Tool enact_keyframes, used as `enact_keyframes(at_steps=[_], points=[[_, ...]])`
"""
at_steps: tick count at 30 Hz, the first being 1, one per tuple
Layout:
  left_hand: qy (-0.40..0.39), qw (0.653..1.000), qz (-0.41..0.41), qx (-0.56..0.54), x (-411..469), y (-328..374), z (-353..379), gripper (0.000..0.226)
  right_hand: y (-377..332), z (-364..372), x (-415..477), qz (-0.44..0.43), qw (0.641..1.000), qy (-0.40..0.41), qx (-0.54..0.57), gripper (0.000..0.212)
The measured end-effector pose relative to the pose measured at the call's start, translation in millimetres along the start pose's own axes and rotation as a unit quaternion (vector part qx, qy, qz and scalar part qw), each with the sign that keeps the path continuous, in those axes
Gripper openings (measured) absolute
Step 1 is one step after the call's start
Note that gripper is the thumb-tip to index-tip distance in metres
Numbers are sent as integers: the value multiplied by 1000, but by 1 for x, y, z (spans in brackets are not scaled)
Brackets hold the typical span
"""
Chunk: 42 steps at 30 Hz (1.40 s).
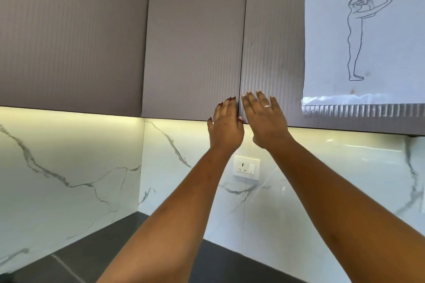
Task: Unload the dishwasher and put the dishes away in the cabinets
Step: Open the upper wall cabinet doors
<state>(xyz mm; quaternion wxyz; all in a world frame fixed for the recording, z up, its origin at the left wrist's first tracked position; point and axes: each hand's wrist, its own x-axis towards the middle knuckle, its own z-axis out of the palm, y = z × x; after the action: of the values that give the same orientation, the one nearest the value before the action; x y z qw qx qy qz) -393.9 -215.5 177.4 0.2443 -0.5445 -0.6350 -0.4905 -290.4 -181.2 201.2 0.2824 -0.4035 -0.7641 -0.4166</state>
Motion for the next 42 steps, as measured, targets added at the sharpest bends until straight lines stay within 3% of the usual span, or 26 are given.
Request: enact_keyframes(at_steps=[5,13,22,24,27,30,42], points=[[-18,1000,-6,-6,18,-2,31,52,6,25,19,-15,998,54,-31,81],[23,994,-9,-105,33,-6,48,50,0,46,35,8,983,147,-108,73],[-45,984,18,-173,32,-19,31,49,-9,34,29,6,973,208,-98,72],[-39,963,29,-266,26,-18,26,48,-11,26,22,8,975,203,-87,71],[-59,885,40,-460,10,-12,15,47,-18,9,11,8,980,187,-68,75],[-57,849,18,-525,0,-9,5,43,-23,-11,-2,13,984,176,-37,71],[38,892,35,-450,-69,36,-84,41,-29,-108,-71,33,986,130,103,54]])
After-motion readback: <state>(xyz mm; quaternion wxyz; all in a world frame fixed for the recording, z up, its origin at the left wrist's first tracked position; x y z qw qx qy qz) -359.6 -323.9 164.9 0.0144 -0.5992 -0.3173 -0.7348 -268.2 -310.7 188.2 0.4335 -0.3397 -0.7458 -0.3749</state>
